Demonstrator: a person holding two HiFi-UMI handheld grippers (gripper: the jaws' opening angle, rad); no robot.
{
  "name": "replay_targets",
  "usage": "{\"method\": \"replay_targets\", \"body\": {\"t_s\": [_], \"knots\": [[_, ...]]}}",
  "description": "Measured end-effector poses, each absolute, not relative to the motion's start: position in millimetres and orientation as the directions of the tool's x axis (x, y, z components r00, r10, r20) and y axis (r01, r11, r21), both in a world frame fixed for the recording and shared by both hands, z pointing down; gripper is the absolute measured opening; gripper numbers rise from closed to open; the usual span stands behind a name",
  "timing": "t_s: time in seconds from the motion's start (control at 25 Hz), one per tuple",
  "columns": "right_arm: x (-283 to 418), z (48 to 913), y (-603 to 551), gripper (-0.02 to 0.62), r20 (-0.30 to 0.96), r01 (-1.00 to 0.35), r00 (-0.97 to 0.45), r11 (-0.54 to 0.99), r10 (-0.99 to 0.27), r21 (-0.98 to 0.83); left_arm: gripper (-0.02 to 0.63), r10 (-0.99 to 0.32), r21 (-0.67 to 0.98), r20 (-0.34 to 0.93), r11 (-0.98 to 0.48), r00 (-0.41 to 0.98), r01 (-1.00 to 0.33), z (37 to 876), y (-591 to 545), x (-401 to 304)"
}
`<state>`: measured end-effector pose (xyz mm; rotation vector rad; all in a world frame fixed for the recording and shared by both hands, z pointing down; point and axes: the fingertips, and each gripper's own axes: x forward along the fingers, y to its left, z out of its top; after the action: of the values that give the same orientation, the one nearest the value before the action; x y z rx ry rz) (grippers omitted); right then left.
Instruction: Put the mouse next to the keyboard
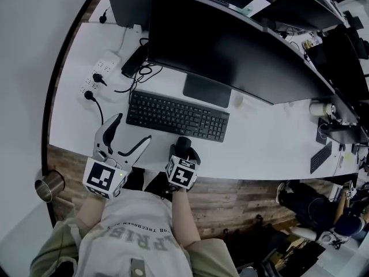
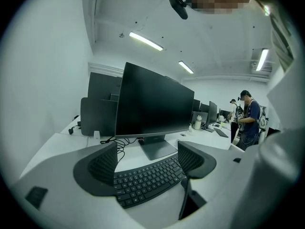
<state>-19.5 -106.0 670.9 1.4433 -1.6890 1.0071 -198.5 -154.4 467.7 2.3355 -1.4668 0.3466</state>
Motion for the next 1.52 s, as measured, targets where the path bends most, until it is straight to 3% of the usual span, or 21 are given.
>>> {"method": "replay_targets", "body": {"t_s": [0.64, 1.04, 1.52], "knots": [[126.8, 648.4, -157.6, 0.296, 0.850, -0.974, -0.198, 0.197, -0.488, -0.114, 0.379, -0.883, 0.157, 0.387, -0.220, 0.265, -0.963, 465.0, -153.2, -78.1], [212.1, 652.4, -207.5, 0.296, 0.842, -0.985, -0.149, 0.155, -0.518, -0.079, 0.379, -0.898, 0.126, 0.391, -0.167, 0.204, -0.978, 462.5, -155.0, -32.1], [240.8, 681.9, -236.4, 0.296, 0.858, -0.984, -0.128, 0.169, -0.497, -0.049, 0.379, -0.884, 0.109, 0.437, -0.132, 0.167, -0.985, 476.2, -151.0, -18.1]]}}
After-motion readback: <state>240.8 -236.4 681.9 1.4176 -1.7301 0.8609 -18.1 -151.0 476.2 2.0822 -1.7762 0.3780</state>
